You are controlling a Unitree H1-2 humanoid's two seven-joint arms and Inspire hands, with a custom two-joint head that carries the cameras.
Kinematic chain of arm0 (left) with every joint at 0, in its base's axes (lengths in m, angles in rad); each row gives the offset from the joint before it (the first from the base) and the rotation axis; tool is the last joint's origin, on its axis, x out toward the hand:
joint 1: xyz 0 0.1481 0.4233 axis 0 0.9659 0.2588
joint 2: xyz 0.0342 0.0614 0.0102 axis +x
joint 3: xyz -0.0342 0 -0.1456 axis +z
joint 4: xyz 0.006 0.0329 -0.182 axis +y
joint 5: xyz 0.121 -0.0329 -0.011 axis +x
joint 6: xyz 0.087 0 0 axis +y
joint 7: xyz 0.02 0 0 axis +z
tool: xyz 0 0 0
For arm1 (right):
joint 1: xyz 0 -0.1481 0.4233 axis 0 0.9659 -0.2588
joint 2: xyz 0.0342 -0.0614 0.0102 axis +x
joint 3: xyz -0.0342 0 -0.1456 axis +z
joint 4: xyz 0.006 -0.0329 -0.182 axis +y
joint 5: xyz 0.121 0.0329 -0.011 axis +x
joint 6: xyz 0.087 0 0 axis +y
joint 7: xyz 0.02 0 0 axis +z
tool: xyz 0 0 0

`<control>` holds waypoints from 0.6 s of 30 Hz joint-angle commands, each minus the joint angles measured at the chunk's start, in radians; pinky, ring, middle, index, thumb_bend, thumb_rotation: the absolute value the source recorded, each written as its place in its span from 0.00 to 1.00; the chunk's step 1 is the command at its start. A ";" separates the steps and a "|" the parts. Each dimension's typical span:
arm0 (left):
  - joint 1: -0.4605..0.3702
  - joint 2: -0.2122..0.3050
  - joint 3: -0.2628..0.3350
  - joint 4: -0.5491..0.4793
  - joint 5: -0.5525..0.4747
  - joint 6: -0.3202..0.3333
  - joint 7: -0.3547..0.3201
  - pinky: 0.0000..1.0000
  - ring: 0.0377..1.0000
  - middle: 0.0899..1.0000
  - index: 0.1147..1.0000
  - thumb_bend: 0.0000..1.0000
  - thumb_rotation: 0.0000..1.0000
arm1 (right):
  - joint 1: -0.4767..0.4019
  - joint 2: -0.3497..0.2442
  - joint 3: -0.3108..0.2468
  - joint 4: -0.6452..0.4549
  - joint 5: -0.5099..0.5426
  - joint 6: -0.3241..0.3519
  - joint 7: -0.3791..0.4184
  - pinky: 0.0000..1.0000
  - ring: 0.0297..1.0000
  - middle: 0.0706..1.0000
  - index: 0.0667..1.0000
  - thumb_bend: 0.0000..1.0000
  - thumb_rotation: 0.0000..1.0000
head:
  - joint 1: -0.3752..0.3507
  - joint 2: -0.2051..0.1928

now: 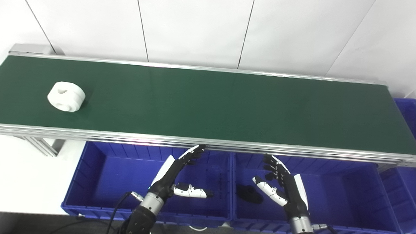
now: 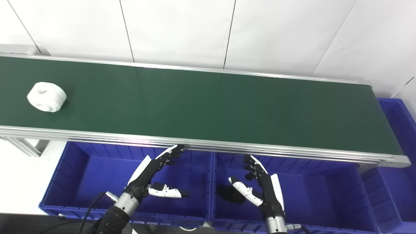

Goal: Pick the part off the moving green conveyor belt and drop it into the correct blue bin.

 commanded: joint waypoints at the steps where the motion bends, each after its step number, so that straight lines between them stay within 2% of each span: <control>1: -0.015 -0.008 -0.002 -0.021 -0.001 -0.024 0.011 0.80 0.86 0.88 0.89 0.72 0.31 | -0.007 -0.004 -0.005 -0.021 0.000 -0.045 0.002 0.75 0.81 0.83 0.84 0.67 0.57 | 0.001 0.001; 18: -0.012 -0.008 0.000 -0.024 -0.011 -0.032 0.008 0.79 0.86 0.88 0.89 0.72 0.30 | -0.003 -0.003 -0.007 -0.028 -0.016 -0.039 -0.005 0.75 0.80 0.82 0.84 0.65 0.58 | 0.003 0.001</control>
